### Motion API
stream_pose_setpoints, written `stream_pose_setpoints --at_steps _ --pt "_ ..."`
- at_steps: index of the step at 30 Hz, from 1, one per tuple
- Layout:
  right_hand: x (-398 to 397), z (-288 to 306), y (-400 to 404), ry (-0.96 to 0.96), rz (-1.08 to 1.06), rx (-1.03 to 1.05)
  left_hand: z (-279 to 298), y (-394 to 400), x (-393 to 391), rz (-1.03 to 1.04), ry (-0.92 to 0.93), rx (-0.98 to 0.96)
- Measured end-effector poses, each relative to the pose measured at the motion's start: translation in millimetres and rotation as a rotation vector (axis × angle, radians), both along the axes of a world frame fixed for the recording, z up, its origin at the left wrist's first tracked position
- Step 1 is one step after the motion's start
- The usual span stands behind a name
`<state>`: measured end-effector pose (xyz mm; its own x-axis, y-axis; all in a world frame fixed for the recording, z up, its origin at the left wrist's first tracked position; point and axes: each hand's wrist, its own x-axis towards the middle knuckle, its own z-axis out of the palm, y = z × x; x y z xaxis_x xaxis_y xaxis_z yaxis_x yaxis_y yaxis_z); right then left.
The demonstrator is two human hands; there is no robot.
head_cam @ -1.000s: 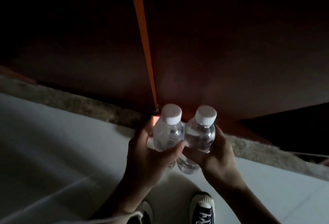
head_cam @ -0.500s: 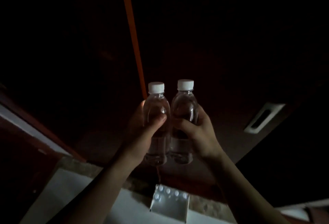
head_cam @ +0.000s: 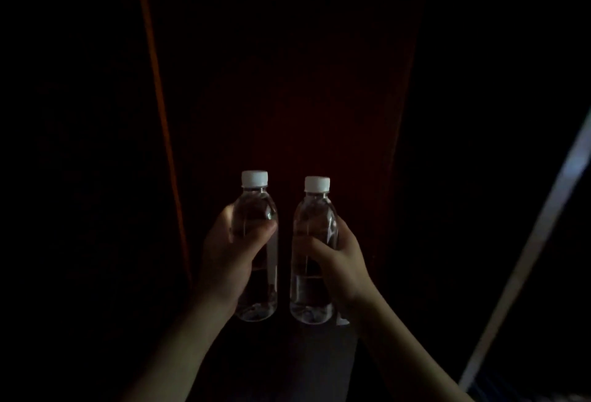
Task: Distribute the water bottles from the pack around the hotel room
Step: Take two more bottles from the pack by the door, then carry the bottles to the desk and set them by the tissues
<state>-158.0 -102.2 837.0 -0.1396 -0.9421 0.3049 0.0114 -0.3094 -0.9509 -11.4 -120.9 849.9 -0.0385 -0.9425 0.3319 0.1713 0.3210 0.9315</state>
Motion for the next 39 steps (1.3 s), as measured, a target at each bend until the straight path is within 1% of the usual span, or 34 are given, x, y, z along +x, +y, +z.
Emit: stream_pose_setpoints --at_steps 3,4,8,10,18,21,27,34,39 --pt "-32.6 8.4 26.0 -0.020 -0.132 -0.029 0.9 3.2 -21.0 -0.047 -0.094 -0.117" --pt "-45.4 9.2 37.9 -0.025 -0.177 -0.034 1.1 4.9 -35.1 -0.099 -0.107 -0.115" --pt "-106.5 13.1 93.8 -0.044 -0.409 -0.059 -0.9 27.8 -105.0 -0.486 0.000 -0.007" --pt "-140.0 14.5 126.1 -0.065 -0.520 -0.081 -2.4 44.3 -146.3 -0.613 0.019 -0.010" --pt "-272.8 15.6 296.7 -0.087 -0.992 -0.144 0.9 174.5 -335.1 -1.000 0.024 -0.043" --pt "-318.9 12.9 358.9 -0.098 -1.116 -0.154 0.9 229.6 -399.4 -1.135 0.015 -0.027" --pt "-398.7 16.7 443.1 -0.112 -1.290 -0.214 0.4 294.2 -503.6 -1.259 0.009 -0.048" --pt "-471.9 20.4 500.6 -0.067 -1.462 -0.204 6.5 338.7 -603.5 -1.300 0.012 -0.103" --pt "-537.6 14.4 526.5 -0.042 -1.523 -0.163 8.6 357.2 -685.3 -1.388 0.029 -0.061"
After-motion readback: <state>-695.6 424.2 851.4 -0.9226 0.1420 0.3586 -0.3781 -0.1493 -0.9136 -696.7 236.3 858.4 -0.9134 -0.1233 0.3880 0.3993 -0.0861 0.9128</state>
